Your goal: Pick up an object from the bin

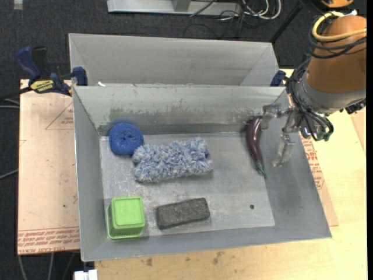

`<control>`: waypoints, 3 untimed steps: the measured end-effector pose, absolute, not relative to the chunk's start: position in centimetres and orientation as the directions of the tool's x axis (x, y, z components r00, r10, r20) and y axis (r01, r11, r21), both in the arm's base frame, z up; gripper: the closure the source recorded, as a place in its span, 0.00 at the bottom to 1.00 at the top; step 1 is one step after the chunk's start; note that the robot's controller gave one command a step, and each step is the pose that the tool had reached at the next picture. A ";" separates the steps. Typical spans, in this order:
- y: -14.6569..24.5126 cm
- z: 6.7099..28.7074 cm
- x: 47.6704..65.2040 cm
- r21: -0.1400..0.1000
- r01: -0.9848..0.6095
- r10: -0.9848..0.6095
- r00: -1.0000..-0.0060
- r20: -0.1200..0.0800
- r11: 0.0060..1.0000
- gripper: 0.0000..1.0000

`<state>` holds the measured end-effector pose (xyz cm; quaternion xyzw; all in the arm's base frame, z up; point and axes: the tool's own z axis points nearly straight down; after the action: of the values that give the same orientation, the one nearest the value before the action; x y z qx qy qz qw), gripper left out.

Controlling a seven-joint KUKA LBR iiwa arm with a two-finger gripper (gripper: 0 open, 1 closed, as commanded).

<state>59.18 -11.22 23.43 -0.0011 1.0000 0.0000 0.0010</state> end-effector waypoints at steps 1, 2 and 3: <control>-11.2 23.4 59.2 0.000 -0.002 -0.002 -1.000 -0.002 1.000 0.00; -5.9 20.0 62.0 -0.001 -0.021 -0.021 -1.000 -0.006 1.000 0.00; -3.1 17.9 58.4 0.003 0.004 0.004 -1.000 -0.002 1.000 0.00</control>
Offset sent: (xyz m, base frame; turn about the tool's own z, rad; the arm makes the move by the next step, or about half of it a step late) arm 0.0377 0.0766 -0.0502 -0.0318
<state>58.39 -3.12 17.87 0.0018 1.0000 0.0014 0.0012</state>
